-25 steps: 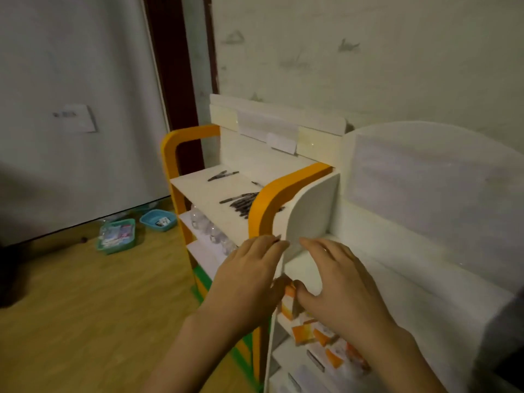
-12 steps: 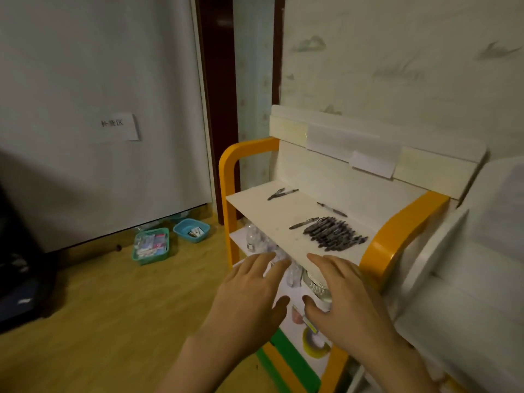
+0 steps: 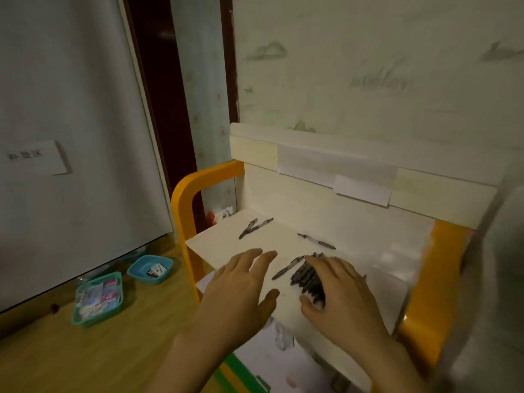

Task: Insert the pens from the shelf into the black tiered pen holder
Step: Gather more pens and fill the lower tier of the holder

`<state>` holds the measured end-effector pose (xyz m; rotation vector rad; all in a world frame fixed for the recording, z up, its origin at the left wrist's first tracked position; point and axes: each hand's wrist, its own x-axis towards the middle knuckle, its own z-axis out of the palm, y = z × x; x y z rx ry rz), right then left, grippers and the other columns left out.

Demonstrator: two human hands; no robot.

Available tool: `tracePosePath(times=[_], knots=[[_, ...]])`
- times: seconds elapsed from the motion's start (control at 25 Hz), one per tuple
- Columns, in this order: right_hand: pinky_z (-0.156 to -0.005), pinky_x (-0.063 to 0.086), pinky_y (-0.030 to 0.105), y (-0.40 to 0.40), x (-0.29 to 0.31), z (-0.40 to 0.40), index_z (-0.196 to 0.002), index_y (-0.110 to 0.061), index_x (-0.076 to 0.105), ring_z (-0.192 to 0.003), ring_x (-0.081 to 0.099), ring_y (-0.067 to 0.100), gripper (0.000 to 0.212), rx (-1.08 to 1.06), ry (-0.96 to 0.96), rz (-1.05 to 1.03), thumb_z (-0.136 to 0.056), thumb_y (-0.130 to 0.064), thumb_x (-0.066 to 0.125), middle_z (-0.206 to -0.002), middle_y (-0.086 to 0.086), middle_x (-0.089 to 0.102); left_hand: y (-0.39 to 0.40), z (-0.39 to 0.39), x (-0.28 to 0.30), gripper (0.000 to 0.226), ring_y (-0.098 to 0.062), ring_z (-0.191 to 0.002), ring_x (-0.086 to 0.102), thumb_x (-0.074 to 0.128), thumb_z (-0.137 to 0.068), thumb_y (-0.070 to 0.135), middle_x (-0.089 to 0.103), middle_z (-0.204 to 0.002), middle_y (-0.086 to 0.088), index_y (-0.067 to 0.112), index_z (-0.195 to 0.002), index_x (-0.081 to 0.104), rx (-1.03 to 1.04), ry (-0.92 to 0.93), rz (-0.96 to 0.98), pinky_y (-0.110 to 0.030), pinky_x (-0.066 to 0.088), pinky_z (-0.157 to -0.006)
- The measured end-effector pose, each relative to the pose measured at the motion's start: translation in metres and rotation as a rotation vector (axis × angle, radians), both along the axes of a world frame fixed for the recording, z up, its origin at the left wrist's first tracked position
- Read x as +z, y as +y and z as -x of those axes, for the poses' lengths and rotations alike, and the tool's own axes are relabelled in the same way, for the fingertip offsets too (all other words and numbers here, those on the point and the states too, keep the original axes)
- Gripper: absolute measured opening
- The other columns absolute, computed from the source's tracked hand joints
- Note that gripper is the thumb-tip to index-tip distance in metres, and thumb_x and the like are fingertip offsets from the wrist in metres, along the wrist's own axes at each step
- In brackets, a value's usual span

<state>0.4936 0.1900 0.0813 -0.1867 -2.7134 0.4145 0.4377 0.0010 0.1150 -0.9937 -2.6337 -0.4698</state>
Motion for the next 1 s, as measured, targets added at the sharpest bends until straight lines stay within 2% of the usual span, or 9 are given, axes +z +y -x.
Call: tracePosePath(times=[0.16, 0.4, 0.56, 0.64, 0.72, 0.84, 1.0], knots=[[-0.106, 0.039, 0.036, 0.026, -0.013, 0.055, -0.141, -0.035, 0.036, -0.128, 0.040, 0.013, 0.069, -0.107, -0.049, -0.013, -0.078, -0.055, 0.056, -0.136, -0.012, 0.046, 0.030, 0.079, -0.020, 0.064, -0.012, -0.138, 0.032, 0.044, -0.095, 0.051, 0.025, -0.154, 0.011, 0.038, -0.149, 0.012, -0.071, -0.096, -0.014, -0.029, 0.038, -0.108], [-0.108, 0.036, 0.040, 0.052, -0.044, 0.094, -0.144, -0.033, 0.033, -0.129, 0.038, 0.018, 0.071, -0.329, -0.175, -0.034, -0.079, -0.054, 0.054, -0.135, -0.008, 0.046, 0.077, 0.164, -0.070, 0.065, -0.011, -0.127, 0.042, 0.048, -0.093, 0.050, 0.037, -0.147, 0.011, 0.033, -0.149, 0.021, -0.247, -0.277, 0.021, -0.026, 0.043, -0.097], [-0.106, 0.037, 0.041, 0.057, -0.063, 0.106, -0.141, -0.031, 0.036, -0.124, 0.041, 0.023, 0.071, -0.497, -0.230, -0.017, -0.076, -0.054, 0.051, -0.128, -0.005, 0.049, 0.110, 0.193, -0.088, 0.063, -0.014, -0.123, 0.047, 0.054, -0.091, 0.045, 0.043, -0.143, 0.006, 0.030, -0.147, 0.028, -0.404, -0.316, 0.037, -0.029, 0.044, -0.096], [-0.110, 0.033, 0.042, 0.055, -0.071, 0.109, -0.144, -0.029, 0.035, -0.130, 0.038, 0.025, 0.072, -0.577, -0.249, -0.010, -0.079, -0.055, 0.052, -0.134, -0.002, 0.047, 0.124, 0.206, -0.097, 0.063, -0.016, -0.121, 0.048, 0.053, -0.091, 0.046, 0.045, -0.141, 0.003, 0.027, -0.147, 0.030, -0.441, -0.319, 0.055, -0.031, 0.045, -0.094], [-0.113, 0.030, 0.043, 0.052, -0.079, 0.111, -0.145, -0.027, 0.035, -0.135, 0.035, 0.026, 0.074, -0.640, -0.269, -0.004, -0.080, -0.056, 0.054, -0.140, 0.001, 0.046, 0.132, 0.219, -0.109, 0.065, -0.019, -0.119, 0.049, 0.051, -0.090, 0.051, 0.046, -0.137, -0.001, 0.024, -0.145, 0.030, -0.391, -0.337, 0.132, -0.033, 0.046, -0.091], [-0.113, 0.032, 0.045, 0.047, -0.085, 0.110, -0.144, -0.025, 0.039, -0.135, 0.037, 0.026, 0.073, -0.696, -0.285, 0.032, -0.079, -0.055, 0.057, -0.140, 0.001, 0.049, 0.138, 0.231, -0.128, 0.074, -0.026, -0.113, 0.049, 0.046, -0.086, 0.067, 0.046, -0.129, -0.010, 0.014, -0.136, 0.037, -0.220, -0.391, 0.350, -0.037, 0.047, -0.087], [-0.111, 0.034, 0.049, 0.044, -0.088, 0.106, -0.140, -0.023, 0.046, -0.134, 0.040, 0.031, 0.072, -0.758, -0.265, 0.051, -0.077, -0.055, 0.055, -0.135, 0.004, 0.054, 0.145, 0.238, -0.146, 0.084, -0.033, -0.117, 0.045, 0.047, -0.080, 0.075, 0.040, -0.132, -0.017, 0.007, -0.129, 0.045, -0.116, -0.613, 0.463, -0.040, 0.043, -0.093]])
